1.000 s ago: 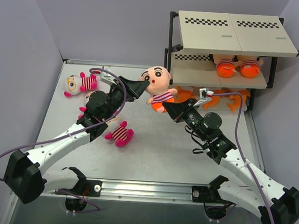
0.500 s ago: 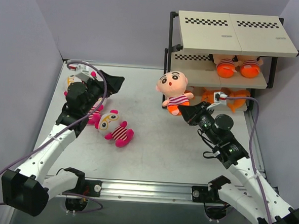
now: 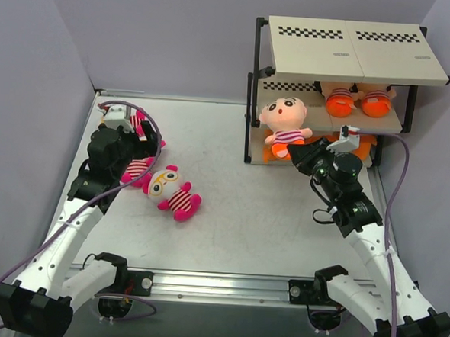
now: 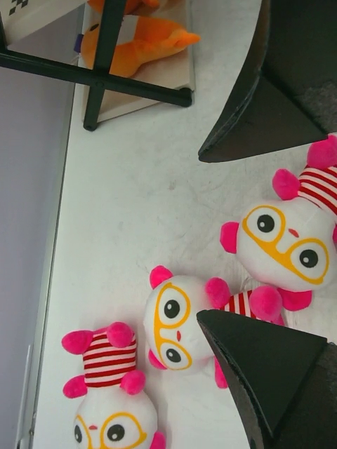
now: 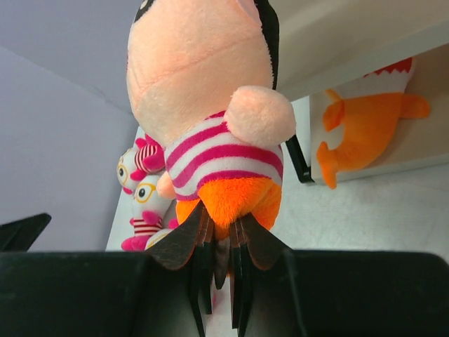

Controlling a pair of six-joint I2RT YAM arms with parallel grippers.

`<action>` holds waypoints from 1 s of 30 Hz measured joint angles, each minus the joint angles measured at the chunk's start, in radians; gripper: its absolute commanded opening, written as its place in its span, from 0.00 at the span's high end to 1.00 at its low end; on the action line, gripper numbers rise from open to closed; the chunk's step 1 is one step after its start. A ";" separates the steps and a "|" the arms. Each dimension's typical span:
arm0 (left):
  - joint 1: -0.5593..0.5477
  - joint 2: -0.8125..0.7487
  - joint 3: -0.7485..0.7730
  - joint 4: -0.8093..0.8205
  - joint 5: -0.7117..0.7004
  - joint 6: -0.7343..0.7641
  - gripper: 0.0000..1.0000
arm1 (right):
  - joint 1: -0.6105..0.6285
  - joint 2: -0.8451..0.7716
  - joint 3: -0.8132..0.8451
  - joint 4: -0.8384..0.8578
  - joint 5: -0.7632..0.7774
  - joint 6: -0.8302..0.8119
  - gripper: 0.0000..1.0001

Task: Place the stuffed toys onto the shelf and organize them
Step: Place the stuffed toy onto shelf

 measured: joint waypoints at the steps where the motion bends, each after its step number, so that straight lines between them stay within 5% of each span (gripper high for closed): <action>1: -0.008 -0.004 0.000 -0.003 -0.016 0.018 0.06 | -0.013 0.014 0.014 0.000 0.000 0.005 1.00; 30: -0.149 -0.082 -0.063 -0.014 -0.235 0.219 0.06 | -0.165 0.500 0.242 0.271 -0.114 0.103 0.98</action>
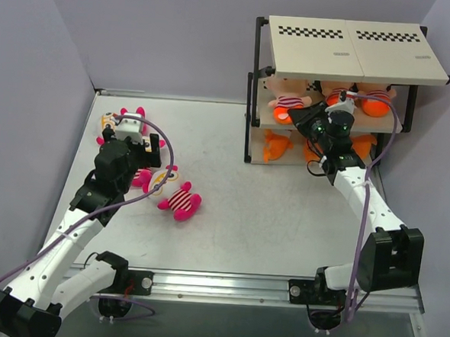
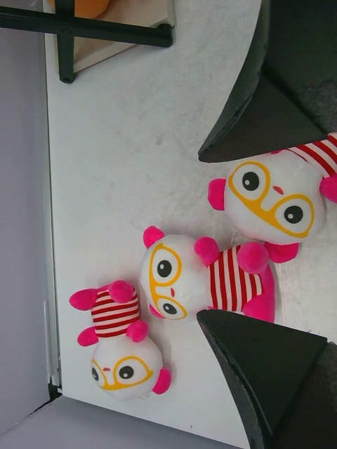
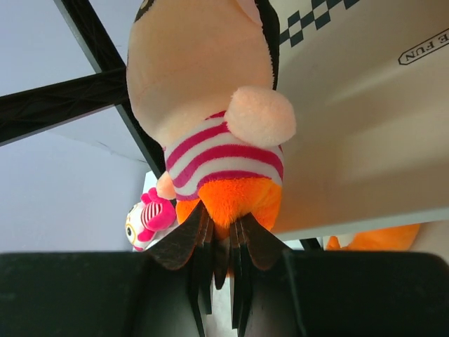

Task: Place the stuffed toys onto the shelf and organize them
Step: Place the stuffed toy onto shelf

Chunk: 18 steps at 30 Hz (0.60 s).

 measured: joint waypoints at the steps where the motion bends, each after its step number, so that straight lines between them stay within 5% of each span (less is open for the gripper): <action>1: 0.000 -0.001 0.000 0.000 0.000 0.001 0.06 | -0.005 0.008 0.003 0.003 -0.006 0.001 0.97; 18: -0.005 -0.002 -0.001 0.000 -0.005 0.004 0.06 | -0.082 0.130 0.066 0.055 -0.123 0.042 0.91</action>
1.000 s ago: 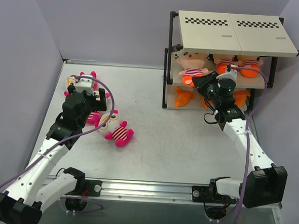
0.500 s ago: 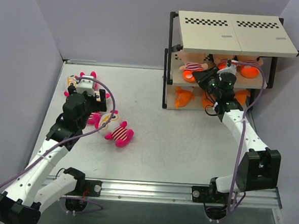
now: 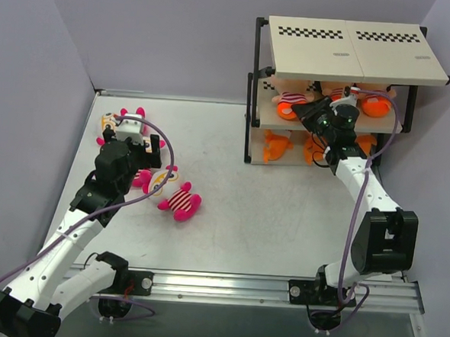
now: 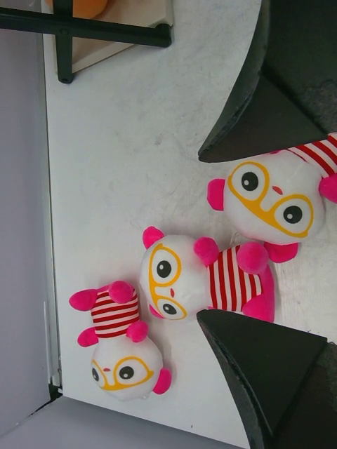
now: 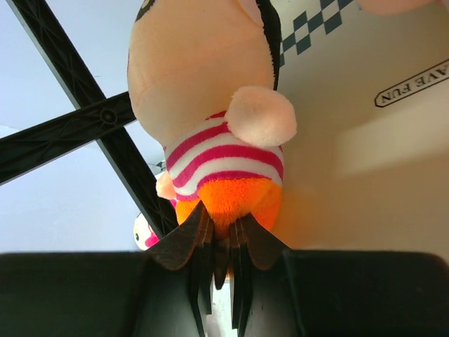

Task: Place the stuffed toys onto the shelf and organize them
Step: Place the stuffed toy onto shelf

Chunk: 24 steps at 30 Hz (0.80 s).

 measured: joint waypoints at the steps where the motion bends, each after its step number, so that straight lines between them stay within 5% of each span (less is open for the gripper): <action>1: -0.001 0.000 0.000 0.000 0.000 0.000 0.06 | -0.001 0.005 0.005 0.000 -0.006 0.001 0.90; 10: -0.001 0.000 0.000 0.000 0.000 0.000 0.06 | -0.005 0.035 0.026 0.012 -0.034 0.009 0.81; 15: -0.001 0.000 0.000 0.000 0.000 0.001 0.06 | -0.009 0.052 0.045 0.012 -0.035 0.014 0.65; 24: -0.001 0.000 0.000 0.000 0.000 0.008 0.06 | -0.020 0.056 0.064 0.004 -0.045 0.014 0.53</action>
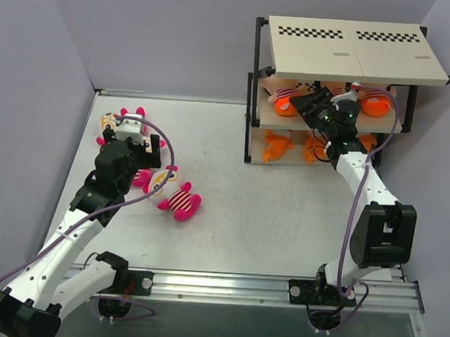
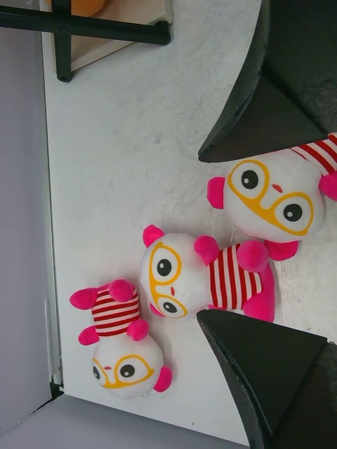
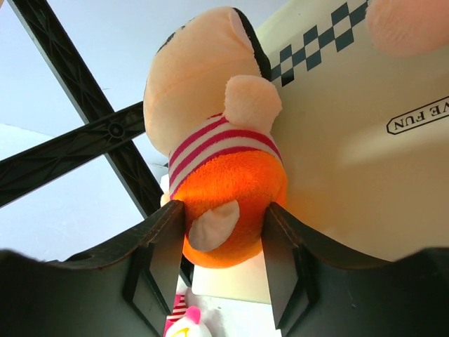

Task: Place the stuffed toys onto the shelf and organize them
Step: Place the stuffed toy onto shelf

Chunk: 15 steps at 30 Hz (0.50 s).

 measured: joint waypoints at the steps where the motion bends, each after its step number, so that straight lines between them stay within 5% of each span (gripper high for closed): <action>1: 0.000 0.000 0.000 0.000 0.000 0.000 0.06 | 0.000 0.000 0.000 -0.001 0.000 0.000 0.52; 7: 0.000 0.000 0.000 0.000 0.000 0.000 0.06 | -0.005 0.000 0.000 -0.002 0.000 0.002 0.53; 15: 0.000 0.000 0.000 0.000 0.000 0.001 0.06 | -0.004 -0.005 -0.042 0.066 0.023 0.061 0.74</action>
